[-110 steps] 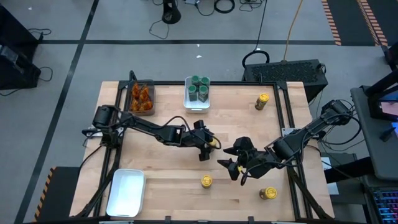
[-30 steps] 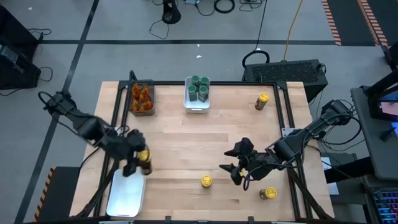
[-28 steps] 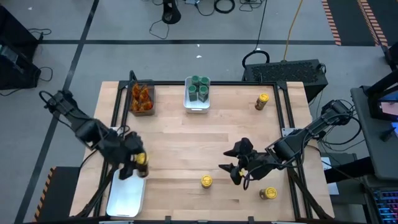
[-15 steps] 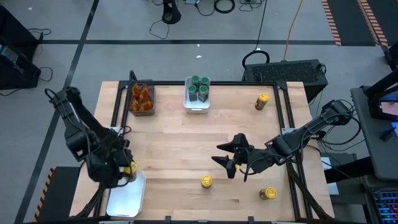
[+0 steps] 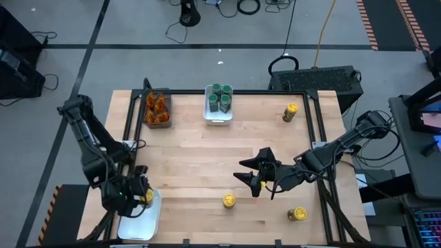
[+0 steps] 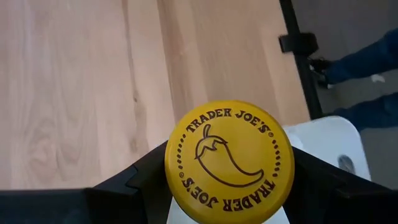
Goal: Sort spices by type
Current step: Put the middle yellow seasoning bottle into the bottom white bin
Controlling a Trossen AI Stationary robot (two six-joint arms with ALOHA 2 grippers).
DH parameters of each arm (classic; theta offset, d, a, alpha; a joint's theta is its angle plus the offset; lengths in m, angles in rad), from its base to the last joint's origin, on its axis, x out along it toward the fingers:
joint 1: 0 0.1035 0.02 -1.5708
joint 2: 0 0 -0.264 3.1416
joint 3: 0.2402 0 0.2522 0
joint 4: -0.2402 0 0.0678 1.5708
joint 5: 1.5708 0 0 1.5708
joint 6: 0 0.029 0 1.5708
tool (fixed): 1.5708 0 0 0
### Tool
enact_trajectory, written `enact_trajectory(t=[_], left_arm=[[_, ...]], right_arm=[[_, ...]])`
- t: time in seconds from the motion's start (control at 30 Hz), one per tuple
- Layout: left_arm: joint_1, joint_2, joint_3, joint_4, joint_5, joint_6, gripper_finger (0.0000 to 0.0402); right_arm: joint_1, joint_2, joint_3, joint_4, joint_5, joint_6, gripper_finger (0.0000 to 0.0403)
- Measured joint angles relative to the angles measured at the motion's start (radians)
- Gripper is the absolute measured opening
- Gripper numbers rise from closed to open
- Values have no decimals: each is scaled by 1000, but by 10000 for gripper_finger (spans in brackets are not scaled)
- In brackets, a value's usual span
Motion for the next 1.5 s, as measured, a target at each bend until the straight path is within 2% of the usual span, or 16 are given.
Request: enact_trajectory(t=[0.3,0.6,1.3,1.5], left_arm=[[-11,0,-79,26,-29,7,235],[-11,0,-147,146,-36,7,235],[-10,5,-161,135,-33,29,236],[-10,5,-161,135,-32,33,275]], right_arm=[[0,0,0,-1,-6,23,274],[0,0,0,-1,-7,23,274],[3,0,0,-2,-14,15,274],[3,0,0,-2,-14,-2,274]])
